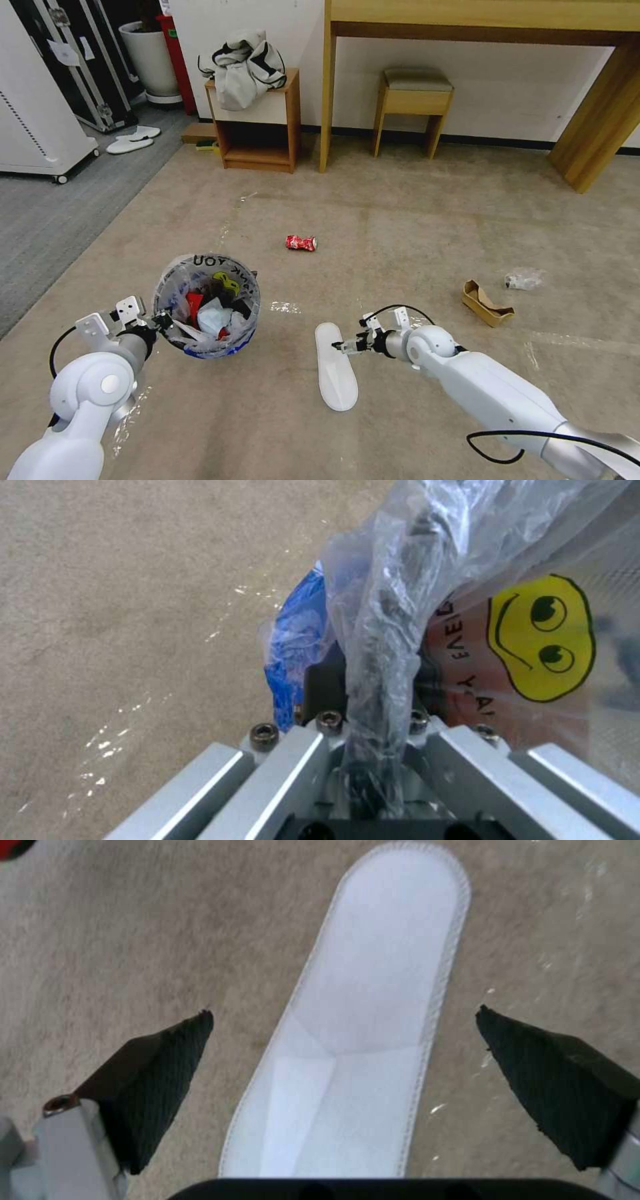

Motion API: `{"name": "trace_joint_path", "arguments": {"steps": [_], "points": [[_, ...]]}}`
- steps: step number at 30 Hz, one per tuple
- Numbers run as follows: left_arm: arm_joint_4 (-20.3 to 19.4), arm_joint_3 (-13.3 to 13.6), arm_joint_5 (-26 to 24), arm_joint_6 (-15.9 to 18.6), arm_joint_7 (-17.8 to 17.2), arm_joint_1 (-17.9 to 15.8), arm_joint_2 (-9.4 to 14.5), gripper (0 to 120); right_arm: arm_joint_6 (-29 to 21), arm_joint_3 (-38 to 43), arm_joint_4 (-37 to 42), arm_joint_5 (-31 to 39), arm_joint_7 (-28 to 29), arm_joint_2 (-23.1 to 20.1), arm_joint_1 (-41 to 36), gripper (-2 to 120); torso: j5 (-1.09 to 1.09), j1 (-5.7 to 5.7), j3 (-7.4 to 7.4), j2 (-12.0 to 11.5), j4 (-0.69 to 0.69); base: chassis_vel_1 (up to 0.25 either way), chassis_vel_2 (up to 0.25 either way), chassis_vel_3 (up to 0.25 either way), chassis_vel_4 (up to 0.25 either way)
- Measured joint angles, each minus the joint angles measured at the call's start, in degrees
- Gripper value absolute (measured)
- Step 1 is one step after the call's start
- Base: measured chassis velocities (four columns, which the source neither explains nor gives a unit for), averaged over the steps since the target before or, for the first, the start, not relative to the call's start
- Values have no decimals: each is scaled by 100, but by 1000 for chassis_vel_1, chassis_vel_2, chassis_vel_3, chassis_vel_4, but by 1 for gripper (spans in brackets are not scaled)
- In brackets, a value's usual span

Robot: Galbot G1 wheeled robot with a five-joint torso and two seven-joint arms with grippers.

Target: Pick up the trash bin and place the garbage on the floor into it.

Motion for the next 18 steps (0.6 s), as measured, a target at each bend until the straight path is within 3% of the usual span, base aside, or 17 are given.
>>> {"name": "trace_joint_path", "arguments": {"steps": [13,18], "points": [[-2,43,-10,0,14,-40,-27,0,37,0,-309,-92,39,229,-127,100,0,0,0,1,-1,0,0,0,0],[15,59,37,-14,52,9,-54,0,147,120,-721,-225,29,567,-192,100,0,0,0,1,0,0,0,0,0]]}}
